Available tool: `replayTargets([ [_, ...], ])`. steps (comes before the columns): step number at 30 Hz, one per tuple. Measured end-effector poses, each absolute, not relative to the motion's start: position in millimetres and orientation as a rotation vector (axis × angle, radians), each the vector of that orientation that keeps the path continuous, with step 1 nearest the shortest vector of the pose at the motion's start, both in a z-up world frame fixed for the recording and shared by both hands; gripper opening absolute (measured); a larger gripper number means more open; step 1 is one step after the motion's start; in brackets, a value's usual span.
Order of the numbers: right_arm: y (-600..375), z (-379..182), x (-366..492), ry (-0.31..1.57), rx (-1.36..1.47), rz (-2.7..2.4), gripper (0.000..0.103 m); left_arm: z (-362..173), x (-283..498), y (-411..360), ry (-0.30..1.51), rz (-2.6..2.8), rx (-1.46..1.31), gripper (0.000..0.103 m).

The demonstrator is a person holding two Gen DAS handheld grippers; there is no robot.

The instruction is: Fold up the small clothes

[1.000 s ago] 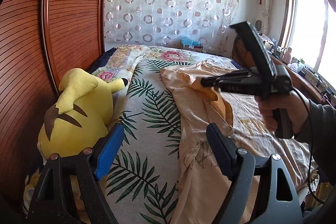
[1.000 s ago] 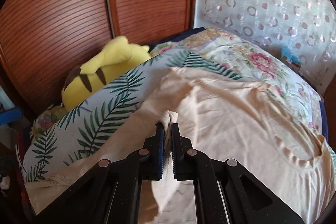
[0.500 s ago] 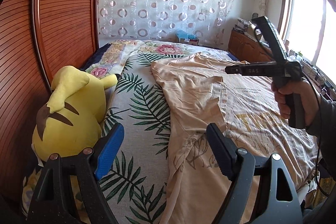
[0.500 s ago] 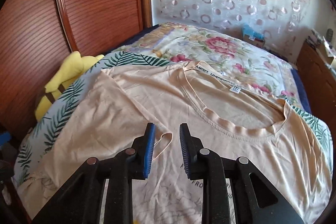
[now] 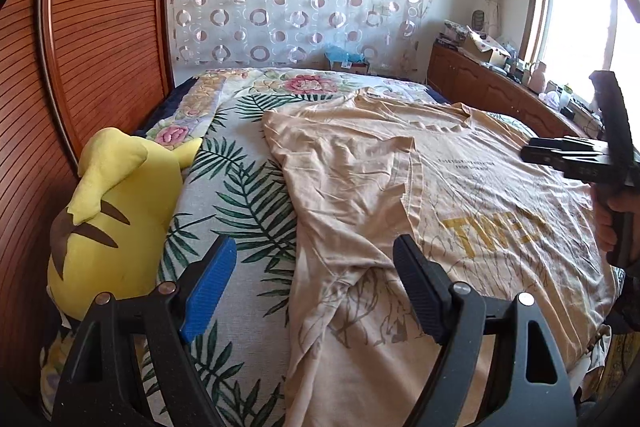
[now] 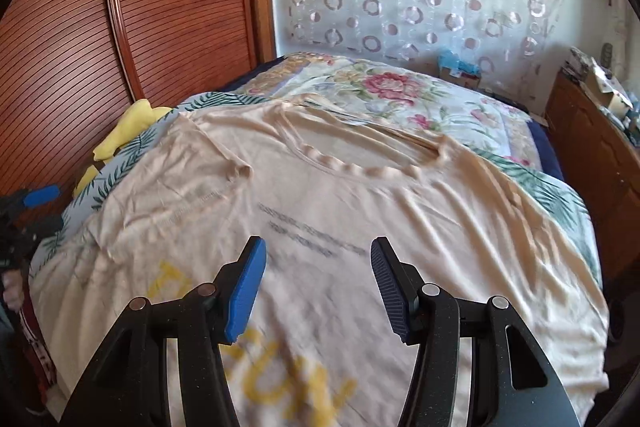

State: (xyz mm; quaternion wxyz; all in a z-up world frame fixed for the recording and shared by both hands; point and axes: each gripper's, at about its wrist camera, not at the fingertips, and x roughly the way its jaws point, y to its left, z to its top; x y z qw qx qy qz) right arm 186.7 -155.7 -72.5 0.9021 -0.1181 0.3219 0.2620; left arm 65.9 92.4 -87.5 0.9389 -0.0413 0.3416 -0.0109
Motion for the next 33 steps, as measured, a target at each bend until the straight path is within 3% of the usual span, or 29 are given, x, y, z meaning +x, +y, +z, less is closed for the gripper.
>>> replayTargets([
  [13,-275,-69,118,0.635,-0.162,0.347,0.057,-87,94,46,0.737,-0.106,-0.04,0.081],
  [33,-374,-82,126,0.798,0.031,0.148,0.057,-104,140,-41,0.874,-0.269,0.085,0.081],
])
